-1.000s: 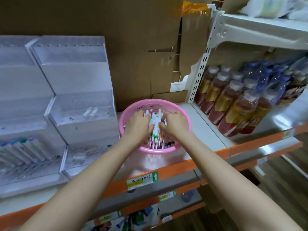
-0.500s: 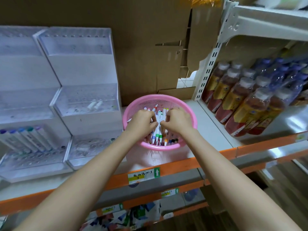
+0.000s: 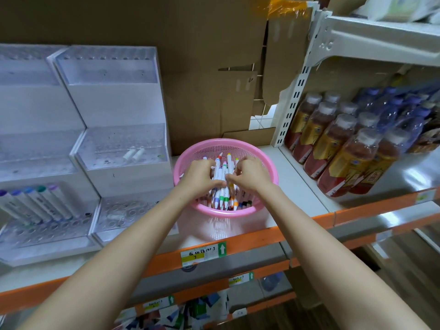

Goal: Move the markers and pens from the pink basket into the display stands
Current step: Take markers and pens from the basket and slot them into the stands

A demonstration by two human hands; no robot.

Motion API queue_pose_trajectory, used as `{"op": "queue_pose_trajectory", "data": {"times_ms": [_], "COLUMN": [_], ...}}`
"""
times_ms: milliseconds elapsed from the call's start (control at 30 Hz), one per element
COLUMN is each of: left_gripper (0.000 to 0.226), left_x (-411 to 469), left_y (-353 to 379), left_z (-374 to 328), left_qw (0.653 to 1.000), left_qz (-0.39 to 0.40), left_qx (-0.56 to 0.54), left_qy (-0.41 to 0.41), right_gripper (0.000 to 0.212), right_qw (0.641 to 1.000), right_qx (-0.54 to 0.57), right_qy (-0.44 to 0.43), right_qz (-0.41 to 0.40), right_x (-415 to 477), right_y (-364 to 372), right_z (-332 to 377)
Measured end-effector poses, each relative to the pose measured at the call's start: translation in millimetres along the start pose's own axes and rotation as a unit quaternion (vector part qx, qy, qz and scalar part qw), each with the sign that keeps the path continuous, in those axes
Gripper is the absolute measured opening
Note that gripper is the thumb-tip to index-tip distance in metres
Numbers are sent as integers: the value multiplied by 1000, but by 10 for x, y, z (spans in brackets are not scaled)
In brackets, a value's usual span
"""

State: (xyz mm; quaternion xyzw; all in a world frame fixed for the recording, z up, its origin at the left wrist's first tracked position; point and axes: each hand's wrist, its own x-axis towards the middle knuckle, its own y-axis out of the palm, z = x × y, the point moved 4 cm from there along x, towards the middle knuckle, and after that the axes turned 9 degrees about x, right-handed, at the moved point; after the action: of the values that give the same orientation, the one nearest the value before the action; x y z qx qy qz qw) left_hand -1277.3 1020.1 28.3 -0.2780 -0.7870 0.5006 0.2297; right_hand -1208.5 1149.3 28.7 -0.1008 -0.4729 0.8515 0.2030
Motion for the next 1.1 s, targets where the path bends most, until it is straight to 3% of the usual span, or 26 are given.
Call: {"op": "queue_pose_trajectory", "data": {"times_ms": [167,333,433,700,1100], "left_gripper": [60,70,71,81,61], "left_x": [-11,-50,-74,-131,-534], "left_y": [-53,-117,-164,-291,-823], "left_z": [-14,-50,-65,-177,-287], "left_qw": [999,994,992,988,961], "left_qz": [7,-12,-30,-49,-220], "left_qx": [-53,-107,-114,-123,-111], "left_qy": [-7,35,43,76,127], "right_gripper": [24,19,11,81,70], "right_qw": [997,988,980,966,931], "right_qx": [-41,134,170,199,260], "right_qy": [-32,-68,-97,-162,-241], "right_qz": [-52,-38,-26,-13,-88], "right_x": [-28,-75,-116,-257,-559], "right_y": [-58,-73,-51,-100,-397], "right_z": [56,72,96,198,706]}}
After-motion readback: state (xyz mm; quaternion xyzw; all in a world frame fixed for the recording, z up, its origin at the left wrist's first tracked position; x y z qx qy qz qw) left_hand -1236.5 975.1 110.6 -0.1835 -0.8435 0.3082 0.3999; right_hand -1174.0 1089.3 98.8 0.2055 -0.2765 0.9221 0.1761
